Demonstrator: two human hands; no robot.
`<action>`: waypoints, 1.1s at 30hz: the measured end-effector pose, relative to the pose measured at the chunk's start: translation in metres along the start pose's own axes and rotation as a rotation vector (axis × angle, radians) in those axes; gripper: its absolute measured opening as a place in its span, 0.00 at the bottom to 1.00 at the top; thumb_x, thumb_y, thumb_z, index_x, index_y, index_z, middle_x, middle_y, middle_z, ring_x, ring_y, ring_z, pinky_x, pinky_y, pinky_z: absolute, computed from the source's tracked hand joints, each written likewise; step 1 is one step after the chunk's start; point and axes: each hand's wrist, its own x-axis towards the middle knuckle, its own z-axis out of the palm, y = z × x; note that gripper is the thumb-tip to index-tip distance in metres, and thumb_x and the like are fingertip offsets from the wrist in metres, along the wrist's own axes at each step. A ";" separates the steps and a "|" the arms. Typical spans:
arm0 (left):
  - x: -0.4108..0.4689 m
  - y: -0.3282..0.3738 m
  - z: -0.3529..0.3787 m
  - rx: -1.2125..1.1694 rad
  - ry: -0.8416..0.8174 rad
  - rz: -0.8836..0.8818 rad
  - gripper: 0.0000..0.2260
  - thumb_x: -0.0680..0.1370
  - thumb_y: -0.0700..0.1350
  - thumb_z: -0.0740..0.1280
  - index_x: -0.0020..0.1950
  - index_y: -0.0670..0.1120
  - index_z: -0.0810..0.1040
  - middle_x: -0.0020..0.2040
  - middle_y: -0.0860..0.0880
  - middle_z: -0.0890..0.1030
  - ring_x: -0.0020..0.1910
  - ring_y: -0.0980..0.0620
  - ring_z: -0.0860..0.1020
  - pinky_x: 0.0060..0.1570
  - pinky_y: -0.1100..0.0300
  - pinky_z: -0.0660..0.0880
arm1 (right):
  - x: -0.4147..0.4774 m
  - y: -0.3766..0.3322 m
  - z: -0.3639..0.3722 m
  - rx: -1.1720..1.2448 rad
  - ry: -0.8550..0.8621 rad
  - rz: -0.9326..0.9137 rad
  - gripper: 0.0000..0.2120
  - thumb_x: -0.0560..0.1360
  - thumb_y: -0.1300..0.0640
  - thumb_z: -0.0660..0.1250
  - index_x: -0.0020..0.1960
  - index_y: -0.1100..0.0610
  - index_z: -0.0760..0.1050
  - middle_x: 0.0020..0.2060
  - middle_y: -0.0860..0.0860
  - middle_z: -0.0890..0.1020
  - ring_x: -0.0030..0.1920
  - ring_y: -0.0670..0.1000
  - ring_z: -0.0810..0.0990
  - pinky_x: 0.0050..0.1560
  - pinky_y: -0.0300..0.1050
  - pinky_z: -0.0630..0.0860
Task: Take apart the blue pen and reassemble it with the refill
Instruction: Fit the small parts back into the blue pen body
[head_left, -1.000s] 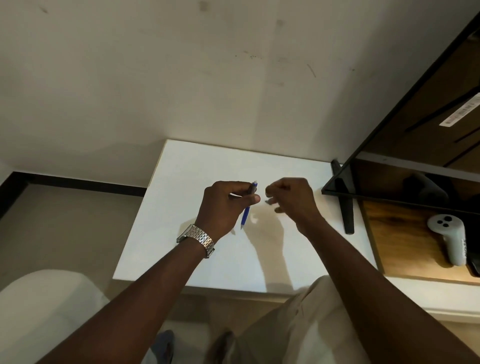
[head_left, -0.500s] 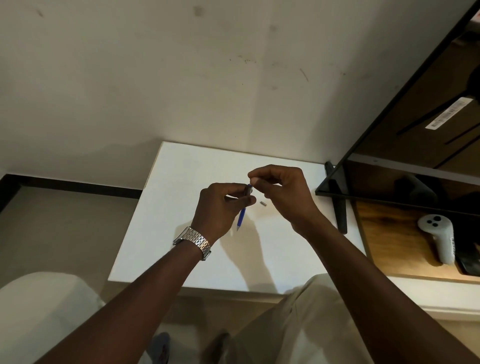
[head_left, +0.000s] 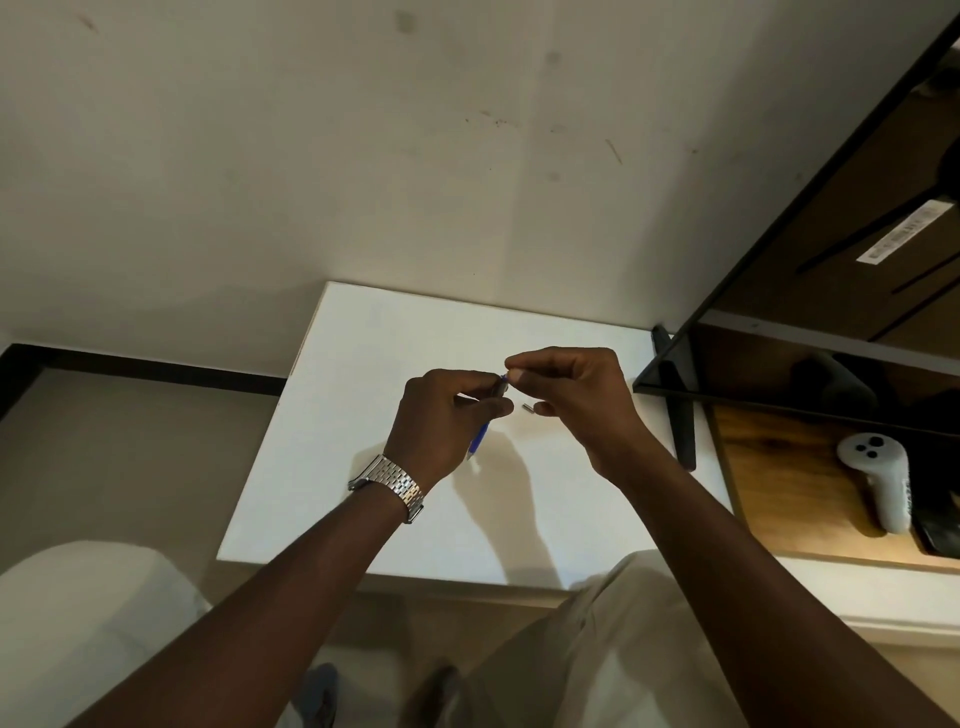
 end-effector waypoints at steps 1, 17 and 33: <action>0.000 0.000 0.001 0.004 -0.003 0.004 0.08 0.73 0.47 0.78 0.51 0.52 0.89 0.44 0.58 0.88 0.42 0.63 0.85 0.48 0.65 0.78 | 0.000 -0.001 -0.001 -0.034 0.002 -0.013 0.06 0.75 0.62 0.76 0.46 0.52 0.88 0.41 0.48 0.89 0.41 0.42 0.84 0.38 0.36 0.79; 0.004 0.000 -0.002 -0.056 0.030 -0.015 0.07 0.72 0.48 0.78 0.50 0.55 0.88 0.44 0.59 0.88 0.43 0.61 0.86 0.51 0.57 0.81 | 0.027 0.006 -0.019 -0.015 0.024 0.087 0.10 0.73 0.62 0.77 0.53 0.52 0.88 0.40 0.48 0.89 0.39 0.45 0.85 0.39 0.40 0.80; 0.001 -0.002 0.003 -0.068 0.023 -0.052 0.08 0.73 0.48 0.78 0.52 0.52 0.89 0.47 0.56 0.89 0.46 0.58 0.87 0.55 0.55 0.82 | 0.073 0.089 0.008 -1.085 0.019 0.137 0.08 0.76 0.59 0.69 0.52 0.62 0.81 0.49 0.60 0.85 0.50 0.62 0.84 0.49 0.50 0.81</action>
